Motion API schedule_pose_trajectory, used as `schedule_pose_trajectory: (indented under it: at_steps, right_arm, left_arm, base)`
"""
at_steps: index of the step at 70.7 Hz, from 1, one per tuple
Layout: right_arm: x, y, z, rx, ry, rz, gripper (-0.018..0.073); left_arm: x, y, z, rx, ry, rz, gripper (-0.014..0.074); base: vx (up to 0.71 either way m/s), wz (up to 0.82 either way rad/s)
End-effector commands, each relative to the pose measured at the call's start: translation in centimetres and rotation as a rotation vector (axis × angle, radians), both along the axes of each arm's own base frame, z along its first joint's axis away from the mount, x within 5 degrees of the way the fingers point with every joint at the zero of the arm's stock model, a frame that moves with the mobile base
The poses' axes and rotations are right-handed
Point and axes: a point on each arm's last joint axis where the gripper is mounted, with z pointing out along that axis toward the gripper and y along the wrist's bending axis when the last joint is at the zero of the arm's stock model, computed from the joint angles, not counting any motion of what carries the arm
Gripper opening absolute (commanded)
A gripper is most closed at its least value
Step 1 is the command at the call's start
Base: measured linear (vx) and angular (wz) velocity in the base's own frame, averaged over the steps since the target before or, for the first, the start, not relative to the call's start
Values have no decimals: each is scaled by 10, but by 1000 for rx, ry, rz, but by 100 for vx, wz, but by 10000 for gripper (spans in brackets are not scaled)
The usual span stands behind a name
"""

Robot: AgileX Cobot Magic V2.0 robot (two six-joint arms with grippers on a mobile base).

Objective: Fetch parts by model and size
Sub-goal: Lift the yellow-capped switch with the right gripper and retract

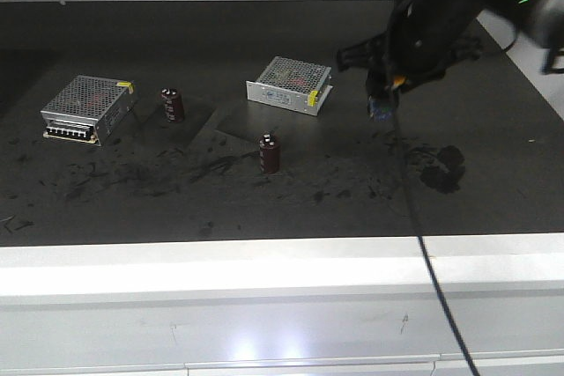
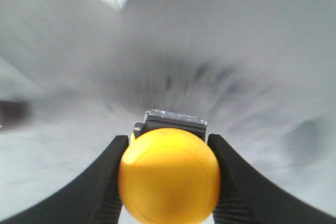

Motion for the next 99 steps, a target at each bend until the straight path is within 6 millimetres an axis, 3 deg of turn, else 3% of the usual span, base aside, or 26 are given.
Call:
schedule_pose_trajectory:
  at_steps: [1, 22, 45, 63, 79, 99]
  right_arm:
    - [-30, -14, 49, 2, -194, 12, -6]
    - [-109, -38, 54, 16, -382, 49, -5]
    - [-215, -68, 31, 85, -595, 71, -5]
    - [-283, -87, 13, 144, -789, 78, -5]
    - [-320, -97, -6, 173, -875, 81, -5]
    - [-338, -104, -21, 135, -949, 101, -5]
  left_arm:
    - [2, -1, 13, -27, -79, -6, -6]
    - [2, -1, 13, -27, -79, -6, -6]
    - [2, -1, 13, -27, -79, -6, -6]
    - [2, -1, 13, -27, -79, -6, -6]
    - [2, -1, 13, -27, -79, -6, -6]
    - [2, -1, 13, -27, -79, -6, -6]
  base:
    - [0, 0]
    - [0, 0]
    - [0, 0]
    - [0, 0]
    - [0, 0]
    - [0, 0]
